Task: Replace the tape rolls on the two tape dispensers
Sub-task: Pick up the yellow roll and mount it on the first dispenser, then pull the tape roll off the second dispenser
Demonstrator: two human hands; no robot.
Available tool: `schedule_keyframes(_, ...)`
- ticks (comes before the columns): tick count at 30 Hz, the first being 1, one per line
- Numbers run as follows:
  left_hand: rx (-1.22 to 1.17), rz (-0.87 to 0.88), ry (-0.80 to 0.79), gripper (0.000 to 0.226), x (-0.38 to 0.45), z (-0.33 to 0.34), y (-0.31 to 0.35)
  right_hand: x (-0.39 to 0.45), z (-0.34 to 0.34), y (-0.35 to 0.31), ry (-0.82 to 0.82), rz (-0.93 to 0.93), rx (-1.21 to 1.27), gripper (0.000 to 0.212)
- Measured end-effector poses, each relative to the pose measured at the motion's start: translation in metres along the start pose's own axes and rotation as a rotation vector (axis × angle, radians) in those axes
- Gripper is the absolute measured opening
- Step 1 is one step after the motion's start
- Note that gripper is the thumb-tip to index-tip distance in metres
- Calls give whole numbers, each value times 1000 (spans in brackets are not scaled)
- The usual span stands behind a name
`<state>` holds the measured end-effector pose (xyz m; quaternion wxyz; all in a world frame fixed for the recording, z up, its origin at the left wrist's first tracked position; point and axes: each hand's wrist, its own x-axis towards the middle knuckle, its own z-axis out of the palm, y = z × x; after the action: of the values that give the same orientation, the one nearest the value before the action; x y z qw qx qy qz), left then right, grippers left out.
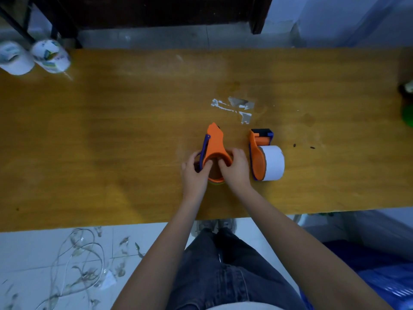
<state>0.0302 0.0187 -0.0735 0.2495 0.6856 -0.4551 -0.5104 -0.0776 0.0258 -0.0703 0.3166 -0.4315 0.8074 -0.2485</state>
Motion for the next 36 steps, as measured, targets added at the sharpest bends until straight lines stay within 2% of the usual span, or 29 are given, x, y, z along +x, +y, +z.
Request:
schedule_keyframes(3,-111,-79,-69,43,4,-6,0,-13,-4,3,-24,-52,-75,52)
schedule_keyframes(5,-156,-129,-88,39,3,-11,5,-25,-6,3,-15,-114,-129,57)
schedule_keyframes(8,-206,-170,-86,34,1,-15,14,-43,-15,-1,51,-266,-124,49)
schedule_keyframes(10,-196,-163,-25,30,-4,-20,19,-51,-28,-3,187,-395,-101,39)
schedule_keyframes(13,-102,3,122,17,-16,-26,28,-55,-54,5,455,-428,-1,27)
schedule_keyframes(16,57,264,109,5,-32,-17,46,-50,-84,25,586,-201,117,25)
schedule_keyframes(18,163,332,-33,14,-45,0,61,-41,-100,41,503,-2,154,29)
schedule_keyframes(20,307,349,-176,35,-55,23,72,-31,-112,56,322,193,229,34)
schedule_keyframes(24,527,297,-327,67,-62,71,83,-17,-123,77,58,290,253,39)
schedule_keyframes(27,590,207,-283,90,-58,101,85,-6,-124,83,-98,385,313,43)
schedule_keyframes(29,606,136,-212,97,-57,118,87,2,-128,89,-171,416,320,43)
schedule_keyframes(32,535,37,-95,89,-52,137,85,10,-136,93,-275,414,333,41)
schedule_keyframes(36,298,-59,8,79,-51,144,82,17,-144,99,-428,440,428,40)
